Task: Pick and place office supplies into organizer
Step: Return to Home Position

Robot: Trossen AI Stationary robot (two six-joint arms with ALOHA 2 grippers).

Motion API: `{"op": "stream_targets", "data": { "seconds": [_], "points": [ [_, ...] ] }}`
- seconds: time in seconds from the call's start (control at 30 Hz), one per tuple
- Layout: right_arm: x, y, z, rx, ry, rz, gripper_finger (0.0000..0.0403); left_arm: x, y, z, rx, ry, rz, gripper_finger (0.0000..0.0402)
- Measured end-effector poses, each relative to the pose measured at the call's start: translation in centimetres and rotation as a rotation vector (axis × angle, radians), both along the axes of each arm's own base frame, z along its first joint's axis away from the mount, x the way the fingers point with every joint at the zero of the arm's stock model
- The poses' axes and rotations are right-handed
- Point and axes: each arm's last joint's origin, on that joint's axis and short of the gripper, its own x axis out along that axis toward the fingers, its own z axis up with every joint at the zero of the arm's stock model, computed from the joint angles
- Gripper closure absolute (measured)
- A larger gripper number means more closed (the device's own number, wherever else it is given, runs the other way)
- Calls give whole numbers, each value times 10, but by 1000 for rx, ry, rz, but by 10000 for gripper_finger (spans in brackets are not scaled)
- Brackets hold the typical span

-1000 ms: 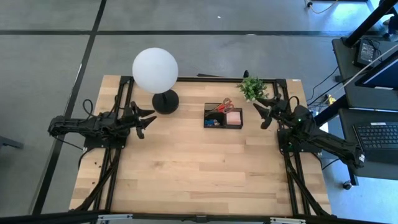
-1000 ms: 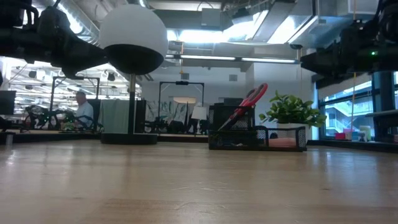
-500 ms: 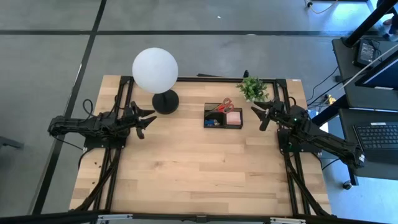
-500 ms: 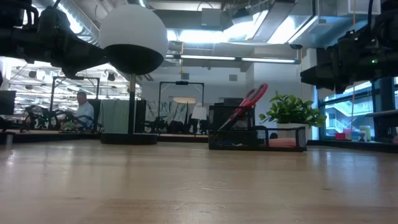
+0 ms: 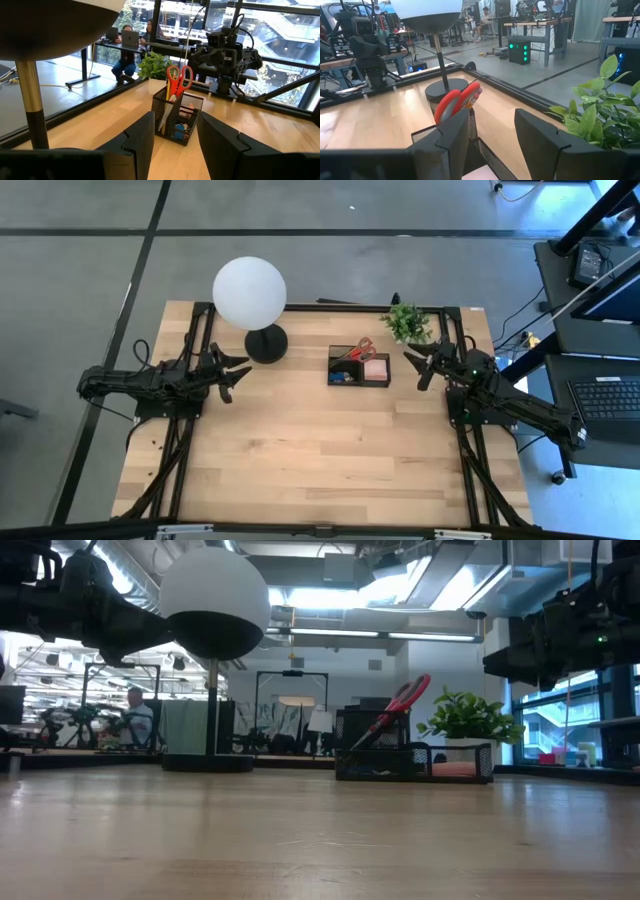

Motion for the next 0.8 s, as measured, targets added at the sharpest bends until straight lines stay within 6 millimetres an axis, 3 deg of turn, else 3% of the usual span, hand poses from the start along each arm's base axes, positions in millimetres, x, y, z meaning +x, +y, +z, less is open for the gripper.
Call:
{"op": "stream_targets", "data": {
  "seconds": [0.8],
  "points": [
    [2, 3, 0, 0, 0, 35, 240, 0, 0, 0, 0, 0, 0, 258]
  ]
}}
